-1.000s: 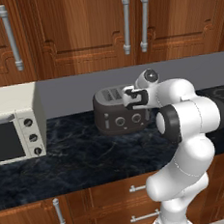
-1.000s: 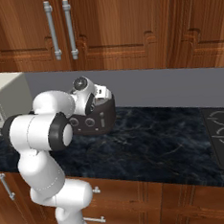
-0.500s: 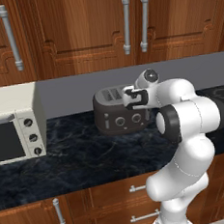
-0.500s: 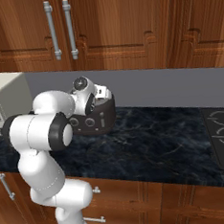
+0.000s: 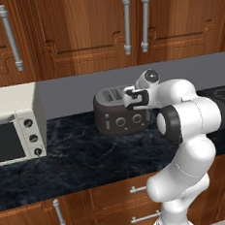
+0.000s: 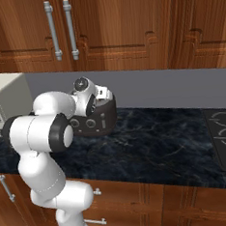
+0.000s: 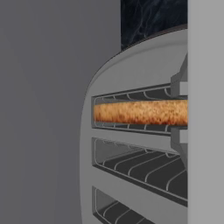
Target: Start the toaster. Once the lever pops up, take the bread to the plate on the dining counter.
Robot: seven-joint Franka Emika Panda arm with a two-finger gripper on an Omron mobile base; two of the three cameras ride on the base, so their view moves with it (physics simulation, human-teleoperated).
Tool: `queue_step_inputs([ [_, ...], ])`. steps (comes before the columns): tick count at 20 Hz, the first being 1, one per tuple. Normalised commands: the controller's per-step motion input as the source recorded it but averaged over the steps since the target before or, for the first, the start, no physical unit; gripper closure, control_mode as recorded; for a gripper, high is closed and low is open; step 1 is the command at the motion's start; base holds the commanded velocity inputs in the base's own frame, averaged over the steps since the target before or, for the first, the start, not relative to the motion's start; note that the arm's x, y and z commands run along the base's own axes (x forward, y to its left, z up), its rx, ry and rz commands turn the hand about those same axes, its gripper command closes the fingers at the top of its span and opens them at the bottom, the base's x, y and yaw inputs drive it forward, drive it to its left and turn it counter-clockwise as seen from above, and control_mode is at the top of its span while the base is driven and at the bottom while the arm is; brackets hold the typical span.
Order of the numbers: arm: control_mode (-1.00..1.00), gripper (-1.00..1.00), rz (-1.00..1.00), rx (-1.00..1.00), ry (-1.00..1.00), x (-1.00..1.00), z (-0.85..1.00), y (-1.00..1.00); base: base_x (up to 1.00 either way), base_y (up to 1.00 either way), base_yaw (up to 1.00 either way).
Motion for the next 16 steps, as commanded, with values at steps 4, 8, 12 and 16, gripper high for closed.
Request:
queue_step_inputs([
  [4, -1.0, 1.0, 0.0, 0.0, 0.0, 0.0, 0.0, 0.0, 0.0, 0.0, 0.0],
  [8, -1.0, 1.0, 0.0, 0.0, 0.0, 0.0, 0.0, 0.0, 0.0, 0.0, 0.0],
  [12, -1.0, 1.0, 0.0, 0.0, 0.0, -0.06, 0.0, 0.0, 0.0, 0.0, 0.0],
  [16, -1.0, 1.0, 0.0, 0.0, -0.01, -0.04, 0.08, 0.0, 0.0, 0.0, 0.0],
])
